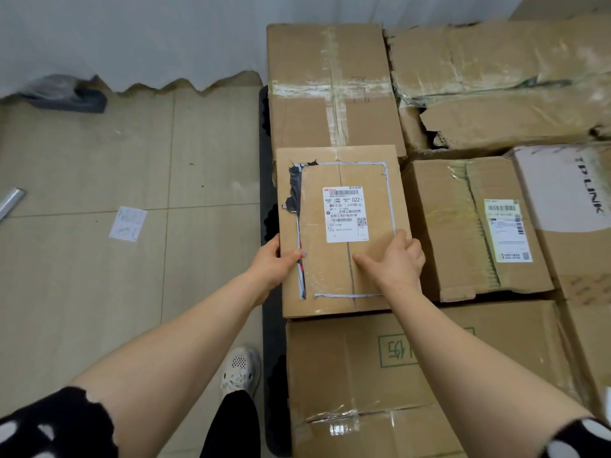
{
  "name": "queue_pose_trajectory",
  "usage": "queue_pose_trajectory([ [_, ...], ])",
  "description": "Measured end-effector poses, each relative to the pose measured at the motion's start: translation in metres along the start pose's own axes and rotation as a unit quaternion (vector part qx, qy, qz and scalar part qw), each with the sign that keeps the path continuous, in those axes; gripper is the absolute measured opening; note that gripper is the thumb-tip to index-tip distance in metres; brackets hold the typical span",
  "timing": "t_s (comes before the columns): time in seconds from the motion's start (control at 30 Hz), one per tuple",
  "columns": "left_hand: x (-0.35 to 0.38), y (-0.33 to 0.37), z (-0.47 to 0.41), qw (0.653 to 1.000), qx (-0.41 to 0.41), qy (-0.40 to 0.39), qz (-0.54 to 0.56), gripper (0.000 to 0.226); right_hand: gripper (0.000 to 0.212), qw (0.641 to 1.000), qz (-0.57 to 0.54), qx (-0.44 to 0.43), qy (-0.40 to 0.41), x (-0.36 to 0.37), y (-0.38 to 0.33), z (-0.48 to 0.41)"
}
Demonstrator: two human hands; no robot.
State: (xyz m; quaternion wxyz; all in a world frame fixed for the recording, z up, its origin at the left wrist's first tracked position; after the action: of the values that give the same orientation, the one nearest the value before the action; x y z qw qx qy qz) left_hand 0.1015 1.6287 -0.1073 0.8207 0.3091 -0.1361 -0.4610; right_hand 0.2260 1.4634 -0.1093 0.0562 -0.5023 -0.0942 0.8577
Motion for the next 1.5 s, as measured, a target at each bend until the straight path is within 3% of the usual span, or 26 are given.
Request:
queue_pose_trajectory([
  [0.2, 0.003, 0.009, 0.010, 0.999, 0.000, 0.023, -0.044, 0.049, 0.101, 0.995, 0.070, -0.017, -0.069, -0.009, 0.002, 0.006],
  [0.4, 0.013, 0.025, 0.057, 0.981, 0.021, 0.111, -0.157, 0.072, 0.075, 0.987, 0.105, -0.102, -0.063, -0.036, 0.034, 0.045],
  [0.53, 0.031, 0.043, 0.107, 0.958, 0.046, 0.137, -0.247, 0.063, 0.066, 0.982, 0.115, -0.118, -0.093, -0.072, 0.066, 0.075],
  [0.7, 0.070, 0.064, 0.192, 0.926, 0.094, 0.150, -0.333, 0.050, 0.063, 0.968, 0.171, -0.175, -0.056, -0.153, 0.107, 0.111],
  [0.87, 0.117, 0.085, 0.274, 0.888, 0.145, 0.132, -0.416, 0.064, 0.062, 0.976, 0.149, -0.161, 0.000, -0.239, 0.158, 0.140],
  [1.03, 0.159, 0.094, 0.342, 0.822, 0.198, 0.117, -0.521, 0.070, 0.066, 0.983, 0.099, -0.147, 0.044, -0.286, 0.213, 0.190],
  [1.3, 0.260, 0.062, 0.463, 0.764, 0.318, 0.005, -0.562, 0.076, 0.068, 0.990, 0.067, -0.047, 0.114, -0.327, 0.354, 0.328],
  [1.5, 0.356, 0.012, 0.560, 0.671, 0.388, -0.078, -0.627, 0.078, 0.070, 0.988, 0.043, 0.035, 0.141, -0.336, 0.467, 0.432],
])
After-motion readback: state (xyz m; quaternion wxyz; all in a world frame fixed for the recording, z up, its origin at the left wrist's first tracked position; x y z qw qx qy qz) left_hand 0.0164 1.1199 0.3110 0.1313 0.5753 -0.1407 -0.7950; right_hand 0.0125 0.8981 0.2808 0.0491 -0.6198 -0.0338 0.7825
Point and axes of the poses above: each hand's wrist, its own z-axis away from the middle knuckle, its own x-axis out of the palm, y = z × x, the point moved 3 cm from there along -z, towards the middle knuckle, and after that the axes turned 6 degrees about z, right-handed, at the moved point
